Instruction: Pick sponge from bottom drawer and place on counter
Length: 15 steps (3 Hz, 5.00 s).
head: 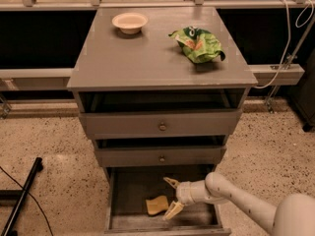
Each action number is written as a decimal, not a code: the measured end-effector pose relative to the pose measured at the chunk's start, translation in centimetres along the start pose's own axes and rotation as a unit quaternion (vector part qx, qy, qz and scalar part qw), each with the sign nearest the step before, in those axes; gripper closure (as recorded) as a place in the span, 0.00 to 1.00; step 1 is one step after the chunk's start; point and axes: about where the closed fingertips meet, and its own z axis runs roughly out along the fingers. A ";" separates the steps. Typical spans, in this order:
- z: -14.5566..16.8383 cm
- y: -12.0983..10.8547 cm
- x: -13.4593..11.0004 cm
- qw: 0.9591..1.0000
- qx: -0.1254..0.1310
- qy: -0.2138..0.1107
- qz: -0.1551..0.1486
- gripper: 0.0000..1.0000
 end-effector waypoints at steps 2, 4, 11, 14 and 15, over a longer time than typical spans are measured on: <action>3.9 -1.0 5.9 0.999 0.030 -0.010 0.041 0.00; 7.3 -1.6 9.9 0.998 0.036 -0.003 0.059 0.35; 7.6 -3.8 5.8 0.993 0.071 -0.090 0.030 0.32; 10.2 -3.5 8.5 0.989 0.140 -0.026 0.038 0.01; 11.0 -3.7 10.3 0.985 0.163 -0.005 0.060 0.24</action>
Offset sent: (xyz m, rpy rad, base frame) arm 0.0277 -0.0068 -0.1029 0.0420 0.0385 -0.1604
